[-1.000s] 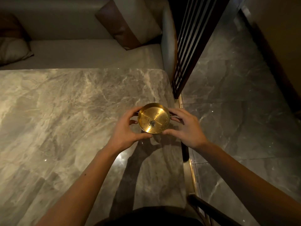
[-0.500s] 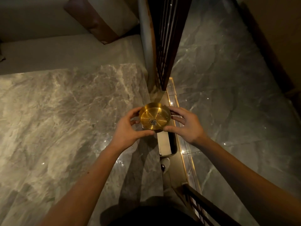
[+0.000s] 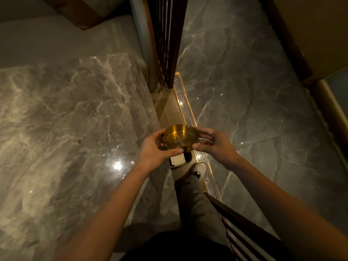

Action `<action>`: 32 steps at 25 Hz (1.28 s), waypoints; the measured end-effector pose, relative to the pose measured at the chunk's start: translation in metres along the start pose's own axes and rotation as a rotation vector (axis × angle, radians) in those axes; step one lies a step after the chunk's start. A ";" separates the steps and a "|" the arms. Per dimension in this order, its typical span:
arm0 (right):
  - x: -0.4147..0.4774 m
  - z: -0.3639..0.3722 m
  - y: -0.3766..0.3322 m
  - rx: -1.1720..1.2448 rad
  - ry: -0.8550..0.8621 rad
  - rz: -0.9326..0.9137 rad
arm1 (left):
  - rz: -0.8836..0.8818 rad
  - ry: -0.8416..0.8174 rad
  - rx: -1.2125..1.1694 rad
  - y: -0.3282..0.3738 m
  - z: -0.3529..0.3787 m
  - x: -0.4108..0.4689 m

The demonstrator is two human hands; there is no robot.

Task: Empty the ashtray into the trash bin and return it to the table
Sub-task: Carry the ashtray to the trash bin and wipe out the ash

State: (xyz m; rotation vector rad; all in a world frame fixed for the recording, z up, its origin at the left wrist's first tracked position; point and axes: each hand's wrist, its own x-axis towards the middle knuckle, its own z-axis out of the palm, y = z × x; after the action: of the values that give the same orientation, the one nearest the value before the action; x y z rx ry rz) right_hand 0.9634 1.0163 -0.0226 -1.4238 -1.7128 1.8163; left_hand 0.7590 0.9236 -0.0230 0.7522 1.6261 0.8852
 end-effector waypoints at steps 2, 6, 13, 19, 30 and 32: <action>0.009 -0.016 0.014 0.013 -0.038 0.021 | -0.044 0.005 -0.003 -0.003 0.017 0.007; 0.033 -0.052 0.040 0.032 -0.144 0.080 | -0.139 0.080 -0.021 -0.013 0.061 0.028; 0.077 -0.101 0.086 0.009 -0.318 0.132 | -0.257 0.197 -0.141 -0.040 0.132 0.064; 0.124 -0.107 0.148 -0.030 -0.427 0.187 | -0.369 0.264 -0.246 -0.090 0.166 0.100; 0.199 -0.083 0.274 -0.063 -0.547 0.267 | -0.505 0.428 -0.479 -0.193 0.207 0.155; 0.209 -0.077 0.291 -0.040 -0.539 0.280 | -0.519 0.448 -0.483 -0.213 0.209 0.168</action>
State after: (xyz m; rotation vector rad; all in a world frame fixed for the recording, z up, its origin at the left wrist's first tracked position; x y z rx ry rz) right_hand 1.0426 1.1417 -0.3577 -1.3212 -1.8592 2.5125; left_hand 0.9211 0.9878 -0.3177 -0.2188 1.7673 1.0416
